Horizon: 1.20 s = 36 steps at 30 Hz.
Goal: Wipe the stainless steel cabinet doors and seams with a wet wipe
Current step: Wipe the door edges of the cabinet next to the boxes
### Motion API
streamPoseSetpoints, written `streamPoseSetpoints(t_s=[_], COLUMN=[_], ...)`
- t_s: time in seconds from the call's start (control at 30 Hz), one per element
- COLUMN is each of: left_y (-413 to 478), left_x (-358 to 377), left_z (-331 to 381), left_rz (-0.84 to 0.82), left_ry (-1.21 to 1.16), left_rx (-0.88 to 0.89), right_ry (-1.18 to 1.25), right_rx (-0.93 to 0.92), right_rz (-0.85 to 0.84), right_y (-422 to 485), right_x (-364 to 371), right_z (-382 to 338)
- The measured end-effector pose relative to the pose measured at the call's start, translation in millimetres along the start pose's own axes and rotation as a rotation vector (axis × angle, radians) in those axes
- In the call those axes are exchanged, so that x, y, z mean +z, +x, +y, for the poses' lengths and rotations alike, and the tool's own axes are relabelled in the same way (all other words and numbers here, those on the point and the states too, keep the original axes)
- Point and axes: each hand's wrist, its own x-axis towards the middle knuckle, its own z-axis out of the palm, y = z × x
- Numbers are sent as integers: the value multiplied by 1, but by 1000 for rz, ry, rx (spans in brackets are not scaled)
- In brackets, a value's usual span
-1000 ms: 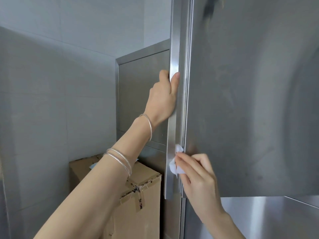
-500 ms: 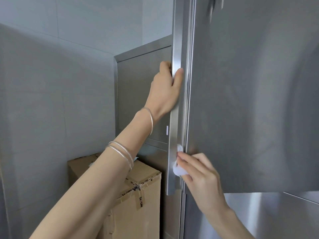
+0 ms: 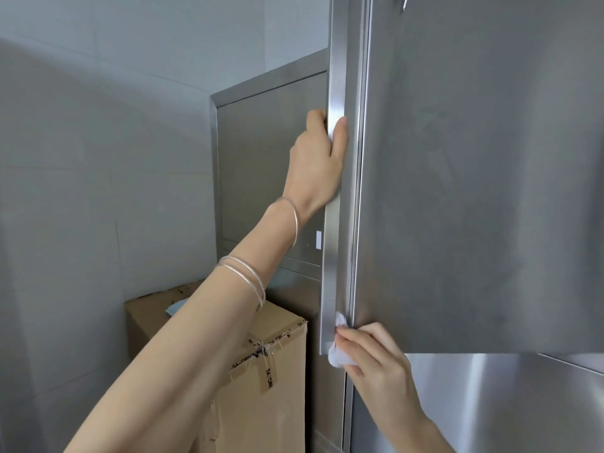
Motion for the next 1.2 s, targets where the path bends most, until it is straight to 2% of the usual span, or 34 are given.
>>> streamPoseSetpoints(t_s=[0.13,0.2,0.33,0.47,0.63,0.7,0.9,1.2], left_y=[3,5,13,4,-20,-20,-10,-24], left_x=[11,17,36,65,95,106,142,198], left_z=[-14,-21,-44,-80,-121,-136,-169,-204], left_rz=[-19,-14,-21,-41,-44,-63,-63,-185], left_ry=[-30,-51,-61,-91,-116,-50,105,185], left_rx=[-36,-39,-67,-93,94,92,76,95], right_ry=[21,74,144,32,-200,-243,-303,-309], right_rx=[68,114,153,148,101,100,26,74], right_rz=[-128,-138,-29,149,220,222,154,-32], right_y=[1,-3,7,43,80,87,83,78], right_x=[5,6,-6,-24,-16,-6,28,41], right_z=[5,8,21,54,118,141,186,233])
